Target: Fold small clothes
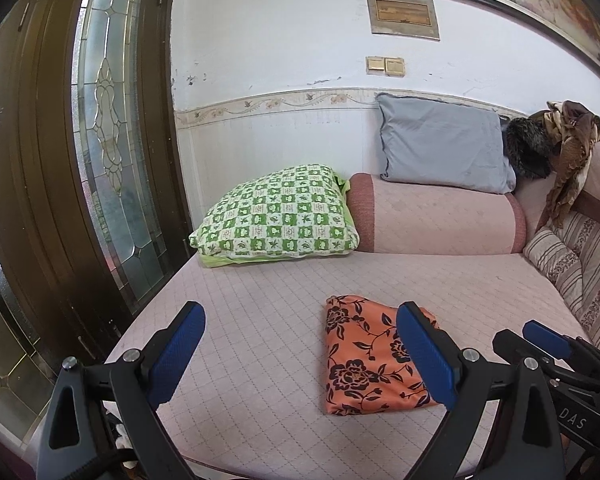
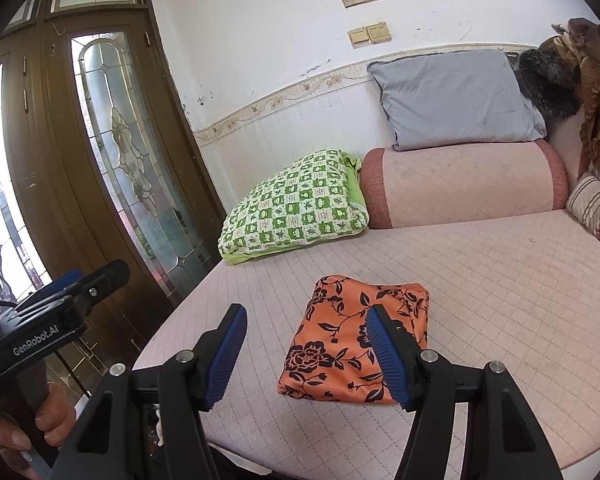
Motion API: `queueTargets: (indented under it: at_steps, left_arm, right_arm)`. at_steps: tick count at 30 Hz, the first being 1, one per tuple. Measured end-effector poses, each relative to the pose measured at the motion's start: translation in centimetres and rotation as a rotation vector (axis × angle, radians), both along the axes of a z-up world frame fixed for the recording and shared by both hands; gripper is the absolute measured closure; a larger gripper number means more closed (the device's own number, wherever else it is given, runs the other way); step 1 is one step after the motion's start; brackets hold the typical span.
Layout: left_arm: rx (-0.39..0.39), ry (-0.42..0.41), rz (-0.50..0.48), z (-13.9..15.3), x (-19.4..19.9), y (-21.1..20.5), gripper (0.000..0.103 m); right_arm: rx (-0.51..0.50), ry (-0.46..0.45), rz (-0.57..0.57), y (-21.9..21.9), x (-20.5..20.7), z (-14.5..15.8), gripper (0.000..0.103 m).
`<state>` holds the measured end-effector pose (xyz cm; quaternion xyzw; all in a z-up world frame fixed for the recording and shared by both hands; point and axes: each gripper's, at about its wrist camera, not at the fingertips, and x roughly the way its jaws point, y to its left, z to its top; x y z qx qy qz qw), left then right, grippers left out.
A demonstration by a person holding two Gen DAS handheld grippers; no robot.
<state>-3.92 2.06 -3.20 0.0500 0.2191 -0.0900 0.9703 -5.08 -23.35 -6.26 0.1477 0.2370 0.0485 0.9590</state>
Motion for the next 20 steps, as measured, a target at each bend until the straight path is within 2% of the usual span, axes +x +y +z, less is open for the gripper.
queueTargets:
  at_steps: [12, 17, 20]
  left_arm:
    - [-0.001, 0.023, -0.028, -0.3, 0.9, -0.6, 0.007]
    - [-0.038, 0.007, -0.051, -0.5, 1.1, -0.5, 0.007]
    - [-0.059, 0.049, -0.066, -1.1, 2.4, -0.4, 0.007]
  right_arm:
    - [0.006, 0.021, -0.003, -0.2, 0.9, -0.5, 0.037]
    - [0.011, 0.030, 0.001, -0.2, 1.4, -0.8, 0.037]
    - [0.018, 0.040, -0.008, -0.6, 1.7, -1.3, 0.037]
